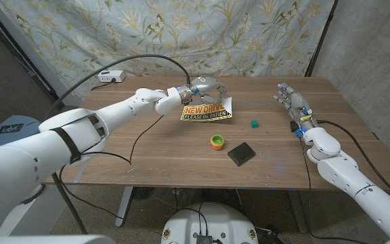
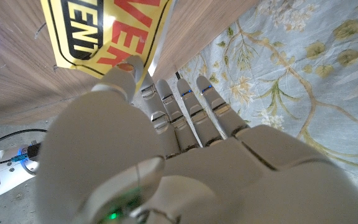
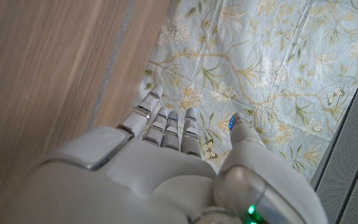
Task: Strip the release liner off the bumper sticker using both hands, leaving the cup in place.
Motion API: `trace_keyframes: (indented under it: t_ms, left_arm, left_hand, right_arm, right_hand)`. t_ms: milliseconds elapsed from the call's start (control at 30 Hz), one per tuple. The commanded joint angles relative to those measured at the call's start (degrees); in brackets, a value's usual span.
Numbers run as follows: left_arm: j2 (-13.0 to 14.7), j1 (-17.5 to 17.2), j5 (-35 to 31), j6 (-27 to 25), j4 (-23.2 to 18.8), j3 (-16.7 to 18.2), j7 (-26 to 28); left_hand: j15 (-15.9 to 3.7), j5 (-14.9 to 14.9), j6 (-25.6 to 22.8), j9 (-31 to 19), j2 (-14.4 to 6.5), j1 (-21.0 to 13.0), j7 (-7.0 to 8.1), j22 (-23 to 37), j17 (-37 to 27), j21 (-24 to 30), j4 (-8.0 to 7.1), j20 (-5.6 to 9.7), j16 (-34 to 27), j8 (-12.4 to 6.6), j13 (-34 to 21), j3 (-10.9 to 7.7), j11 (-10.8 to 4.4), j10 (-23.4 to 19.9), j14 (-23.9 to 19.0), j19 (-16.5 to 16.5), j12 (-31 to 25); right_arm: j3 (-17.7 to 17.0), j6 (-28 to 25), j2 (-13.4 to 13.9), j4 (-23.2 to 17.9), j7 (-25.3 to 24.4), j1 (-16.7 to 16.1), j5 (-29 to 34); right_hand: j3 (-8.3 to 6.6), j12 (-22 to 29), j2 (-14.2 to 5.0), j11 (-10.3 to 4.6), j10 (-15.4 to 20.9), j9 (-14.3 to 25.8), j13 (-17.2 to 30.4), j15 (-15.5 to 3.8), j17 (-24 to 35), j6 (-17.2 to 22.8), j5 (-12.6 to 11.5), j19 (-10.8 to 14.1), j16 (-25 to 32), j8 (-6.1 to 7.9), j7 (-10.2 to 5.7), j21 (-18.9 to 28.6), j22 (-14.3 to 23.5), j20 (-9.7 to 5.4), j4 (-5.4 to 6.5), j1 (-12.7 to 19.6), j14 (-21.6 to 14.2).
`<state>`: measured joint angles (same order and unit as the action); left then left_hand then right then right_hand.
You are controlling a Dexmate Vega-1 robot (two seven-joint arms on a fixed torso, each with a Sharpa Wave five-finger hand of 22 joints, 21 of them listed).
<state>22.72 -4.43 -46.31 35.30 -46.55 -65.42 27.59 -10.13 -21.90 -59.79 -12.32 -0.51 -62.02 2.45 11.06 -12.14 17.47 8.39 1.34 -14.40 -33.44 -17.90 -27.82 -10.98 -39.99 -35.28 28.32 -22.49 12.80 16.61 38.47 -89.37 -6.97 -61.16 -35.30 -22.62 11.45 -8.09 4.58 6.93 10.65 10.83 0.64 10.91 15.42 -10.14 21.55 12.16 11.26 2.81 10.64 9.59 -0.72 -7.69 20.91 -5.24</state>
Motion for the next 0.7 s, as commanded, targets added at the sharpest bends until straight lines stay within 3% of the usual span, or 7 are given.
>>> trace_keyframes:
  t_ms: [33,333,700]
  left_arm:
    - [-2.99,2.57,-0.37,3.75,6.75,-2.86,5.66]
    - [-5.25,4.41,0.07,5.27,11.2,-5.15,10.67]
    - [-7.95,4.96,1.8,6.45,15.07,-7.06,15.79]
  left_hand:
    - [0.07,-0.26,-1.08,-0.05,-0.18,0.29,-0.29,0.13,-0.25,-0.18,0.03,0.17,0.18,-2.21,-0.23,-0.25,-0.15,0.19,0.2,-0.61,0.03]
    - [0.03,-0.13,-1.14,0.1,-0.27,0.44,-0.09,0.13,-0.54,-0.2,0.04,0.39,0.14,-2.32,-0.5,-0.03,-0.22,0.13,0.25,-0.69,0.09]
    - [-0.21,0.12,-1.13,0.23,-0.31,0.51,0.27,0.13,-0.86,-0.41,0.11,0.46,0.26,-2.41,-0.79,0.34,-0.37,0.75,0.84,-1.27,0.44]
  right_arm:
    - [-0.3,-1.76,2.4,-3.59,0.58,-0.95,0.61]
    - [-0.52,-3.49,4.26,-6.11,1.22,-1.39,0.97]
    - [-0.46,-5.62,6.15,-8.1,2.02,-1.78,1.33]
  right_hand:
    - [0.04,0.33,0.12,0.19,0.62,0.21,0.18,0.46,0.18,0.25,-0.07,-0.05,0.03,-0.03,0.88,0.46,0.22,0.23,-0.64,0.87,-0.3]
    - [0.09,0.58,0.23,0.88,1.59,0.2,0.22,1.58,0.19,0.87,-0.08,0.29,0.11,0.15,2.1,0.59,0.22,0.69,-0.84,1.23,-0.78]
    - [0.12,0.66,0.4,1.28,2.12,0.2,0.25,2.14,0.17,1.07,-0.1,0.51,0.13,0.15,2.42,0.64,0.22,0.95,-1.07,1.61,-1.11]
